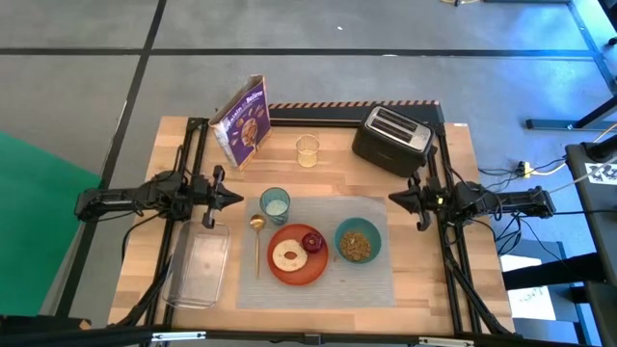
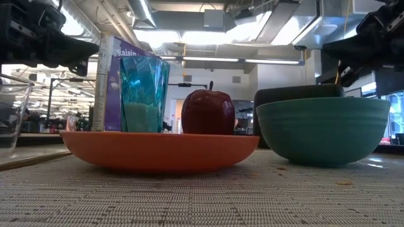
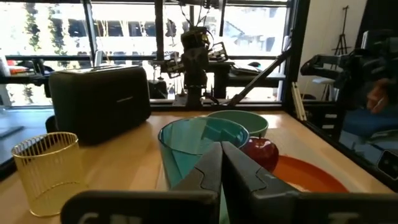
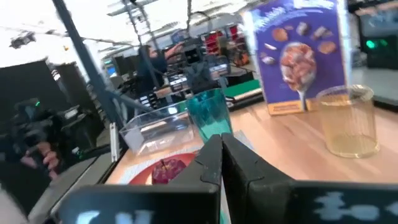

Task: Arrange a breakfast setting
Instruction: Return to Home Position

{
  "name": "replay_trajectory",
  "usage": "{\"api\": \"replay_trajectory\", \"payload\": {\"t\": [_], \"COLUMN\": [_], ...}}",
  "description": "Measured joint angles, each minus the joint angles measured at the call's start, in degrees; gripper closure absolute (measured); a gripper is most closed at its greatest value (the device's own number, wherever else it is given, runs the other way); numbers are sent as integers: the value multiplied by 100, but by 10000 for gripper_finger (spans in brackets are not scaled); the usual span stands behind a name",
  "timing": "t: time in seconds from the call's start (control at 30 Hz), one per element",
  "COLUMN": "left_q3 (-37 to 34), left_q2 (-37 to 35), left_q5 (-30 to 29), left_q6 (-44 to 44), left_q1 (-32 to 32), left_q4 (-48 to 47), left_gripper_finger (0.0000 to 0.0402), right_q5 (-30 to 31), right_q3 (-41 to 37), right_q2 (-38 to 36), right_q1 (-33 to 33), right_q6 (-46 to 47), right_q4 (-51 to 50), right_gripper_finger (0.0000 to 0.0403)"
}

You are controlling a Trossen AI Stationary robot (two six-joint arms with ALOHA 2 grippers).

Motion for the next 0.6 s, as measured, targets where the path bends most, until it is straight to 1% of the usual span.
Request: {"api": "replay_trajectory", "payload": {"t": [0.17, 0.27, 0.6], "left_q3": [0, 0, 0], "left_q2": [0, 0, 0], "left_q5": [23, 12, -5], "left_q6": [-138, -254, -252], "left_q1": [0, 0, 0], "left_q4": [2, -9, 2], "left_gripper_finger": [401, 401, 401], "right_q5": [251, 248, 247], "right_q3": [0, 0, 0], "right_q2": [2, 2, 2], "right_q1": [-2, -2, 0], "right_q6": [535, 543, 550], "right_q4": [-92, -92, -100], "right_gripper_finger": [402, 402, 402]}}
